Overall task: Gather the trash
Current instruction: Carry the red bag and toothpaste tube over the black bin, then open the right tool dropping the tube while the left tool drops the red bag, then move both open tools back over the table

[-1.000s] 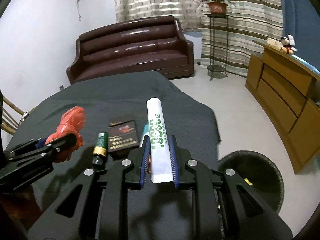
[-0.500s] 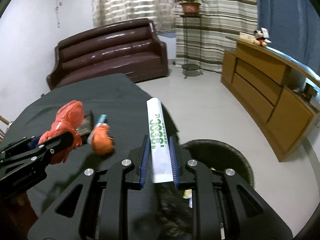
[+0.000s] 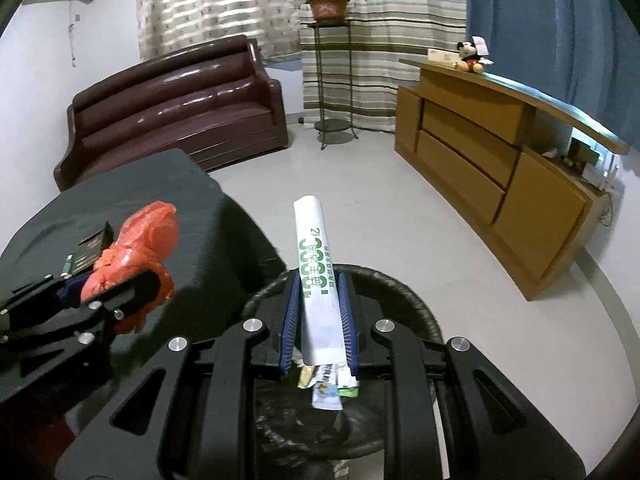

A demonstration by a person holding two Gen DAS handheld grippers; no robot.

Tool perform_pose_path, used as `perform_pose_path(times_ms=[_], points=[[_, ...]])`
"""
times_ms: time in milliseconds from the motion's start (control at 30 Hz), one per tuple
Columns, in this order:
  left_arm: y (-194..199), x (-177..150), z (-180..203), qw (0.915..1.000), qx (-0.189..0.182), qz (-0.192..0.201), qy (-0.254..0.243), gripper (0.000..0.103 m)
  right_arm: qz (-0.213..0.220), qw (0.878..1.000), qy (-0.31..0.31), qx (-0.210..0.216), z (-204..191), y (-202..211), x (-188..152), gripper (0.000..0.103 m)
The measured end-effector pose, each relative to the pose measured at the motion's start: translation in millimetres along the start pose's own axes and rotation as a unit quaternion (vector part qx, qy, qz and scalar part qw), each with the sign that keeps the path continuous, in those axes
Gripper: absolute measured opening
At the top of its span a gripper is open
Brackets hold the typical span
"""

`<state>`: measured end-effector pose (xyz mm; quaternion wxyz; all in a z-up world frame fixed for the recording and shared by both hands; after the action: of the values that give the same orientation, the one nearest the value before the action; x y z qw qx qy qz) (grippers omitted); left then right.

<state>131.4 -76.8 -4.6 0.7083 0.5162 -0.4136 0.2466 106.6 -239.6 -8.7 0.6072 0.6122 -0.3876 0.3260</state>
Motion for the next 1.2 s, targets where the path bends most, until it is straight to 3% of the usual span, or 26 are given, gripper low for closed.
perform_pose_path(times_ms=[433, 500, 567, 900, 1200], points=[[-31, -5, 29, 0.9993, -0.006, -0.018, -0.031, 0.042, -0.001, 0.999, -0.030, -0.025, 35, -11, -2, 0.021], [-34, -8, 30, 0.9992, -0.002, -0.021, -0.035, 0.051, -0.005, 0.999, -0.037, -0.023, 40, -14, -2, 0.024], [-34, -8, 29, 0.9992, 0.002, -0.021, -0.033, 0.061, -0.003, 0.999, -0.043, -0.029, 45, -14, -3, 0.035], [-30, -5, 25, 0.9995, 0.009, -0.021, -0.023, 0.063, -0.002, 0.998, -0.051, -0.034, 48, -14, -4, 0.043], [-8, -4, 4, 0.9995, 0.029, -0.013, -0.010, 0.063, -0.004, 0.999, -0.031, -0.011, 21, -9, -5, 0.049]])
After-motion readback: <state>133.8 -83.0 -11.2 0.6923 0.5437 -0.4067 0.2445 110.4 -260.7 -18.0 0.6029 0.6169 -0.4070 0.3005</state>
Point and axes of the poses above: each gripper's, at about its wrist camera, not at the fingertips, and y roughly against the way its jaws point, z to its right, x to its top, the point moved 3 cm from there along -y, roughly the way its jaws point, and after that the axes turned 10 degrees about z, right-handed, at the moved point
